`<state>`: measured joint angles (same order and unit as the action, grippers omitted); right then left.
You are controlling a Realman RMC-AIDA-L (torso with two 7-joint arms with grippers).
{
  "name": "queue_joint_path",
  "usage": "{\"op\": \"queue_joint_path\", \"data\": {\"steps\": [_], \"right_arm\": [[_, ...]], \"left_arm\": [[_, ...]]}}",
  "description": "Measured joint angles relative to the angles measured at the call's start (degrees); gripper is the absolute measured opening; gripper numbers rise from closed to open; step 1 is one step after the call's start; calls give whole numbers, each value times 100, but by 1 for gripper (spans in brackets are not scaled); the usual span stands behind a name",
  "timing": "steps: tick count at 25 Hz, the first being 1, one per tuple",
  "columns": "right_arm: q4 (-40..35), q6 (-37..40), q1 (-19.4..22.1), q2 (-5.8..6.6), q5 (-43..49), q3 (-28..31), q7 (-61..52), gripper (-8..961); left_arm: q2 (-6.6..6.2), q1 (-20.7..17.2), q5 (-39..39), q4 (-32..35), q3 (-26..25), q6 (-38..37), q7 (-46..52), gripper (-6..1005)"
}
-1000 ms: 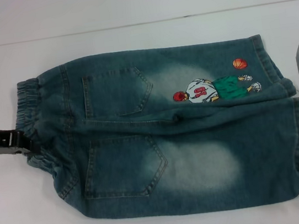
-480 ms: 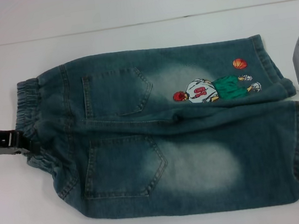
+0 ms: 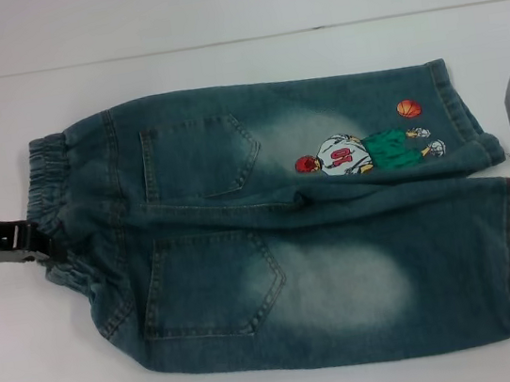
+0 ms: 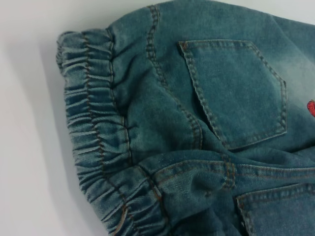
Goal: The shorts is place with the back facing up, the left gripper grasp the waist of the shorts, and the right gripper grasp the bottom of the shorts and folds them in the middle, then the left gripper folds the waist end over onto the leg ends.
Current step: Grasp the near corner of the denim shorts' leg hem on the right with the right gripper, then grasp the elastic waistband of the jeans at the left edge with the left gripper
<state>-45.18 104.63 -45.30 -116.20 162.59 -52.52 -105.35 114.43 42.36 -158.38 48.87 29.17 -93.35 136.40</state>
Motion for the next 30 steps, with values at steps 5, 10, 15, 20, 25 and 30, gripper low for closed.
{"op": "queue_joint_path", "data": {"steps": [5,10,15,20,25,30], "right_arm": [[15,21,107,94,-38,466,165,31],[23,-354,314,186,-215,1430,458,30],[15,-729,648,259,-1185,1992,646,30],[147,-1101,1012,322,-2405,2125,772,31],[503,-1734,1205,327,-3207,2228,816,31],[804,-2321,1274,305,-3741,2300,1042,30]], "left_arm": [[-25,-1,5,20,23,-168,-1,36],[-134,-3,51,41,-48,-264,-25,36],[-278,41,228,48,-129,-291,6,36],[-342,102,294,55,-391,-122,6,36],[-348,94,477,55,-545,155,25,37],[-351,51,725,11,-691,516,29,37]]}}
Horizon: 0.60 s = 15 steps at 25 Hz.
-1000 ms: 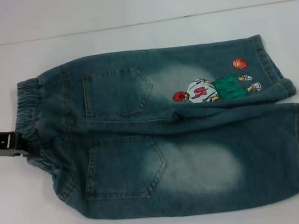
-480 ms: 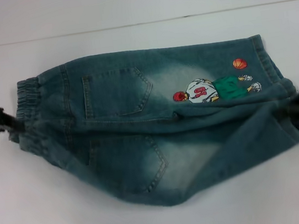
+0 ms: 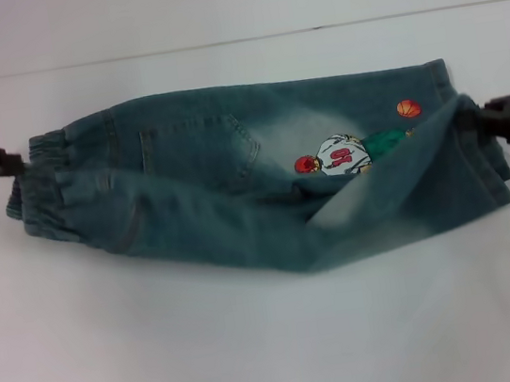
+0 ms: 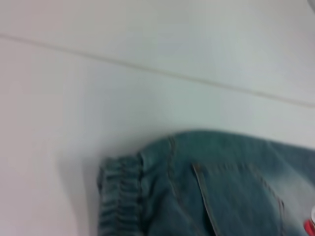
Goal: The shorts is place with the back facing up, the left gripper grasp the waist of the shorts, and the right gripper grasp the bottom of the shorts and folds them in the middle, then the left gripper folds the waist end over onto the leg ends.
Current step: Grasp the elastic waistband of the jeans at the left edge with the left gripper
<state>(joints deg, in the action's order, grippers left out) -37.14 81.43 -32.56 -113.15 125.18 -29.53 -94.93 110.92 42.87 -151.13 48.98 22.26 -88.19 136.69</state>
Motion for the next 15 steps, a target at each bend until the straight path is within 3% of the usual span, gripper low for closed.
{"op": "queue_joint_path", "data": {"steps": [7,15], "right_arm": [[496,-772,-19,-172,-843,118,770,30],[624,-1766,-42,-399,-1094,126,937,30]], "left_arm": [[59,-124,427,-217,-23,830,-79,36],[243,-432,1192,-433,33,1781,-377,36]]}}
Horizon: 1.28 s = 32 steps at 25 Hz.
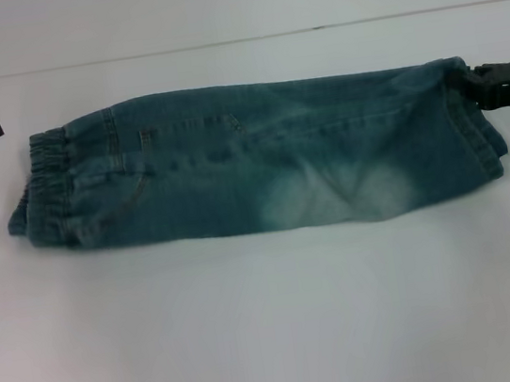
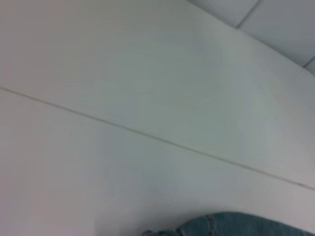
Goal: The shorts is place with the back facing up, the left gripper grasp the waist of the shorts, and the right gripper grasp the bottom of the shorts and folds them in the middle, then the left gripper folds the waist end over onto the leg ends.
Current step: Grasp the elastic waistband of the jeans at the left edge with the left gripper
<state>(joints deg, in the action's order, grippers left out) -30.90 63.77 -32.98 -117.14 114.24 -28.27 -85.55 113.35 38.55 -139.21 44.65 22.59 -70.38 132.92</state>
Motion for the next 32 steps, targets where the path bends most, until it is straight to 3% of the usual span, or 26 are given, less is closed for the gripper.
{"op": "queue_joint_path", "data": {"steps": [10,15,23,28,32], "right_arm": [[220,-560,-107,-10,-70,-129,-127,31],[239,-621,-107,-15,-68,-209,-141,31],[260,-627,-181,-19,-68,-225,-130,30],[262,-630,-220,-19,-68,-284,-130,31],[268,-662,-242,-20,-64,-344,-143,31]], "left_arm": [[44,-21,51,-212,43,297,-228,37],[-4,-156,-34,18,423,-27,-260,37],[-15,-286,-37,243,408,-838,-371,103],[31,-307,-24,167,430,-686,-384,331],[50,-310,-23,55,436,-522,-389,395]]}}
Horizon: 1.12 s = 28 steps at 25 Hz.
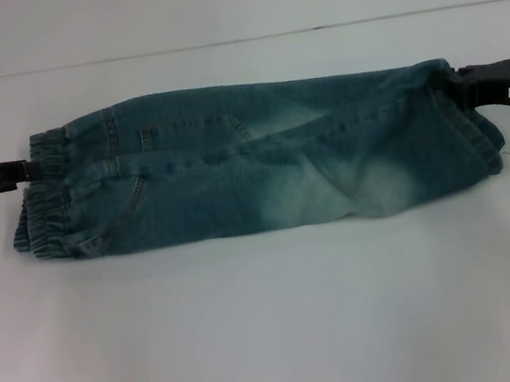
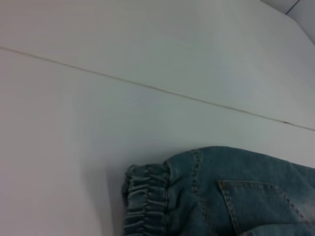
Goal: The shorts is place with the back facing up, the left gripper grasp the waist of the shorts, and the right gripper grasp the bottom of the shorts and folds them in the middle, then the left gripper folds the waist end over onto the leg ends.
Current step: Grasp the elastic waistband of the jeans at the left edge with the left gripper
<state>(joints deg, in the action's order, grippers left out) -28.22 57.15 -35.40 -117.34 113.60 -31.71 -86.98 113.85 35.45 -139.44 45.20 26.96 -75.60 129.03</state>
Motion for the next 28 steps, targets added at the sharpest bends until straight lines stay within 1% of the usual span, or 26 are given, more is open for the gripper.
{"op": "queue_joint_path", "data": {"steps": [7,13,18,28], "right_arm": [[9,-30,-15,-17,4,-33,-3,31],[10,-38,-22,-23,-2,-81,11,31],[9,-44,-21,-46,-2,-82,38,31],[9,-47,-19,-52,-5,-95,49,31]], "left_arm": [[12,12,-10,-196,11,211,-3,506],[45,22,-13,-236,220,343,25,501],[89,7,-13,-240,248,363,39,494],[57,-122,-13,-183,189,362,49,483]]}}
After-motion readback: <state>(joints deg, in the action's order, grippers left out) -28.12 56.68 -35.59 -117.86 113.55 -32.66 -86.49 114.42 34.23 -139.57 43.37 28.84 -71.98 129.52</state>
